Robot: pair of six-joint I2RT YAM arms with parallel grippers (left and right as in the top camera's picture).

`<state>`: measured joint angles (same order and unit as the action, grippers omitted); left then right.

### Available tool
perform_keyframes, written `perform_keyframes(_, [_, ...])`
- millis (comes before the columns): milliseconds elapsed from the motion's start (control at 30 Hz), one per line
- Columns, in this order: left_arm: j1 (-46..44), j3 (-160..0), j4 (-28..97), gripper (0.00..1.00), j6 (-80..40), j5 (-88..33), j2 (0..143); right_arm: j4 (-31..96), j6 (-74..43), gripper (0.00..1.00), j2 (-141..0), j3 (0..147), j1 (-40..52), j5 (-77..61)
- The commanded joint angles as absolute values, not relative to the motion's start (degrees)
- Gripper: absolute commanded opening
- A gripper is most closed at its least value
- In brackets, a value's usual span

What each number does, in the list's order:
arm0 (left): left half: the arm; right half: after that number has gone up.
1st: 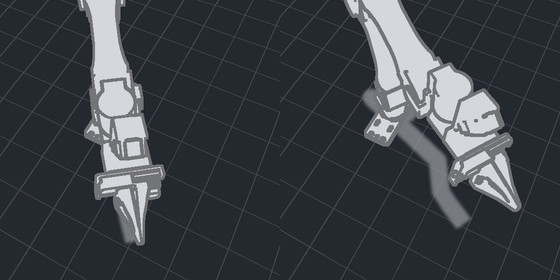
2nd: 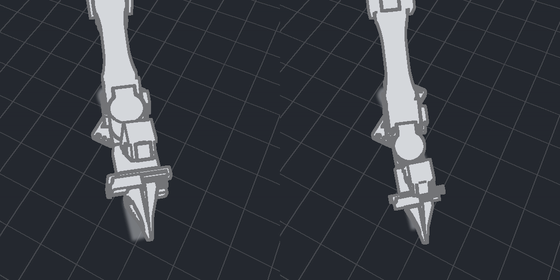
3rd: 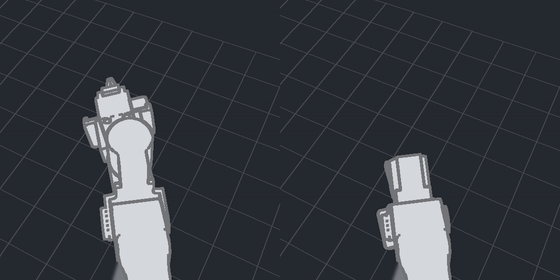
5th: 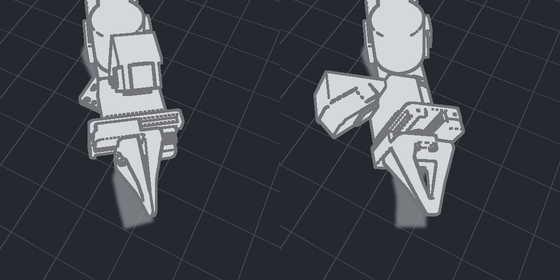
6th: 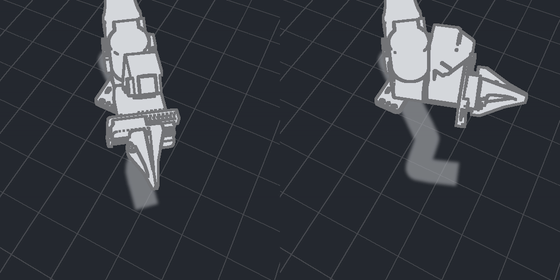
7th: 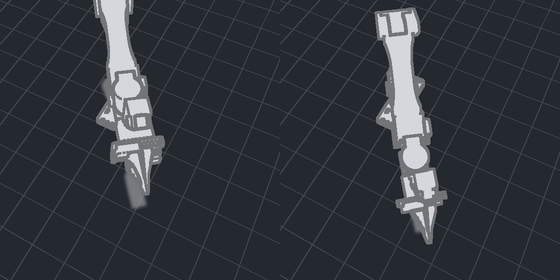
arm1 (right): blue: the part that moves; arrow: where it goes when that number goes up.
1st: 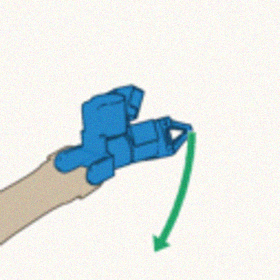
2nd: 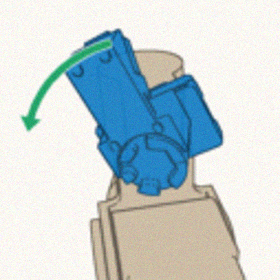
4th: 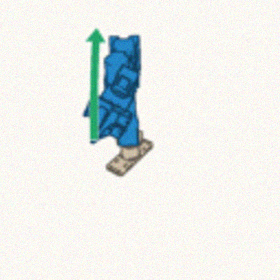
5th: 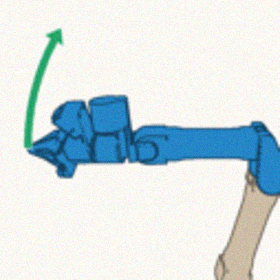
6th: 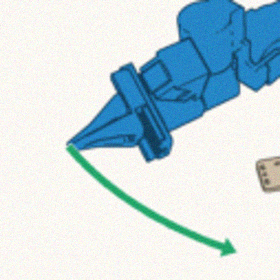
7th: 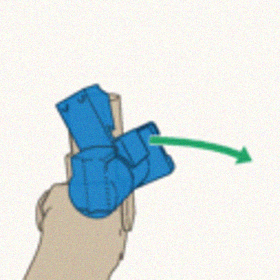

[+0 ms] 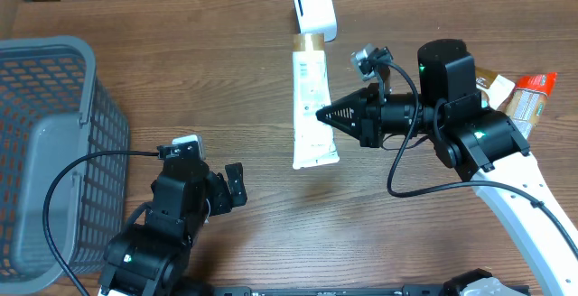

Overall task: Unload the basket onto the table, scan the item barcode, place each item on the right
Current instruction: 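Lift the white tube and carry it toward the scanner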

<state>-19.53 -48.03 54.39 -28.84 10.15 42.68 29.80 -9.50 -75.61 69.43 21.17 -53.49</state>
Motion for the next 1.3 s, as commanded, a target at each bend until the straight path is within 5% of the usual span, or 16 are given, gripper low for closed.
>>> perform_keyframes(0, [-19.5, -48.0, 54.2, 1.0, -29.8, 10.9, 42.7, 26.9, -19.0, 0.04, -74.1, 72.7, 20.3, -59.3])
perform_keyframes(367, [-19.5, -48.0, 54.2, 1.0, -29.8, 10.9, 42.7, 22.4, -21.7, 0.04, -74.7, 73.7, 16.4, -59.0])
perform_keyframes(567, [-19.5, -48.0, 54.2, 1.0, -29.8, 10.9, 42.7, 32.8, -11.5, 0.04, -78.6, 73.7, 23.6, -27.7])
perform_keyframes(933, [-19.5, -48.0, 54.2, 1.0, -29.8, 10.9, 42.7, 30.4, -1.4, 0.04, -89.3, 73.7, 33.0, 13.6])
perform_keyframes(1267, [-19.5, -48.0, 54.2, 0.99, -29.8, 10.9, 42.7, 30.9, 3.5, 0.03, -91.5, 75.9, 33.1, 11.3])
